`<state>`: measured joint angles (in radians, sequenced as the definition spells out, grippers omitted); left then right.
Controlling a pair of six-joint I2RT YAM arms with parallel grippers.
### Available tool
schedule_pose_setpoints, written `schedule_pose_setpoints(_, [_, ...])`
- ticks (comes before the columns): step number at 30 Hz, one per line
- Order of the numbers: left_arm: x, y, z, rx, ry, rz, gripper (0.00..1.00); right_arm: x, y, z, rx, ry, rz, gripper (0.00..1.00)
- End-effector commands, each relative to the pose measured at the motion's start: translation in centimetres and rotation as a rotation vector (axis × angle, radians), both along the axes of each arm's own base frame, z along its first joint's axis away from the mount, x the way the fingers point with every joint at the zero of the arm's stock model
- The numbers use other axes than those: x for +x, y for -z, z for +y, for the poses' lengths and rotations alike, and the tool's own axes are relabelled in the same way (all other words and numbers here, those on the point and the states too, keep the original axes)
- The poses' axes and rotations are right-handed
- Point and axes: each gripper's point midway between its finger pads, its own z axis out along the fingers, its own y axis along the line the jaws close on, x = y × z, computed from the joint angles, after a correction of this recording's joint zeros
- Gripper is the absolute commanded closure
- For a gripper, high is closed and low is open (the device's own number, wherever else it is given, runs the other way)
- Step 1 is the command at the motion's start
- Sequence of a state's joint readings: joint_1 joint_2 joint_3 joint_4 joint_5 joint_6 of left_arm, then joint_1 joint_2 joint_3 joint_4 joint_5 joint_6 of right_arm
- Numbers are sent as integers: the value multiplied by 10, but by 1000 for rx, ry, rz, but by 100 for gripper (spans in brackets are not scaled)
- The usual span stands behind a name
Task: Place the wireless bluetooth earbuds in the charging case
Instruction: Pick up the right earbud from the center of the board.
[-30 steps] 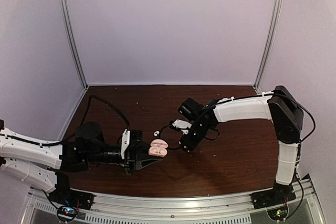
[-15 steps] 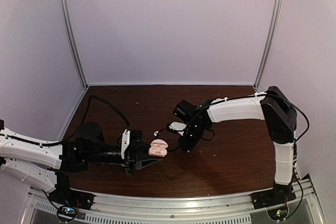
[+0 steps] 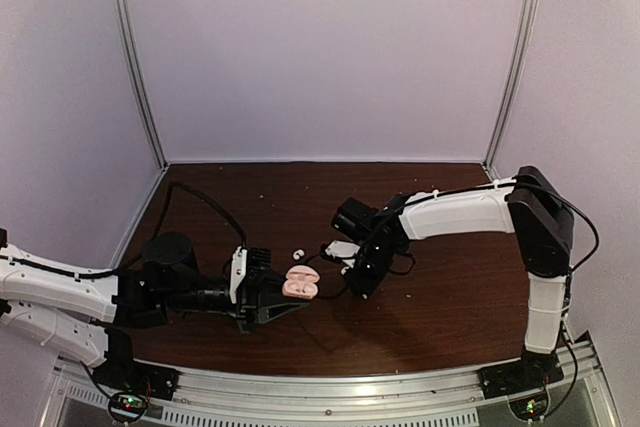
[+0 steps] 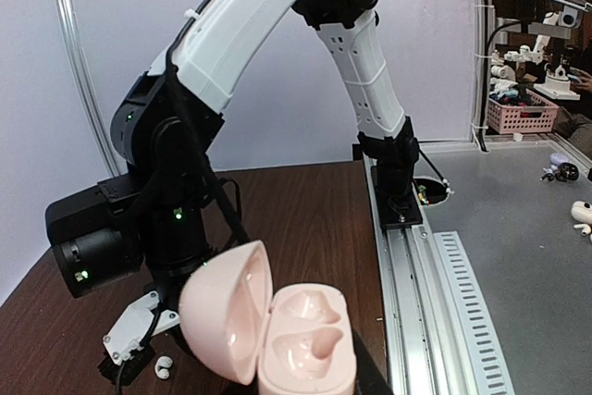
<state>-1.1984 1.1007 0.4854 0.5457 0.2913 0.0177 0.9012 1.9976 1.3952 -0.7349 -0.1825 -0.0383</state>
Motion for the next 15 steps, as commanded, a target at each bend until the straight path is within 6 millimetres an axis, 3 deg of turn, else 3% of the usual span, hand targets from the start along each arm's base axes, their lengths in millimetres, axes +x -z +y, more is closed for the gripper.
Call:
schedule_pose_setpoints(1, [1,-11,5,-33,-9,-22,100,-27,-15,-6,-16,-10,6,83])
schedule_pose_setpoints(7, [-1,-12,7,-36,-3,-24,100,-60,-12,-18,-66,-14,39,83])
schedule_pose_setpoints(15, [-2,-11,6,-31,4,-25,100,-83,2,-30,-143,-46,60,81])
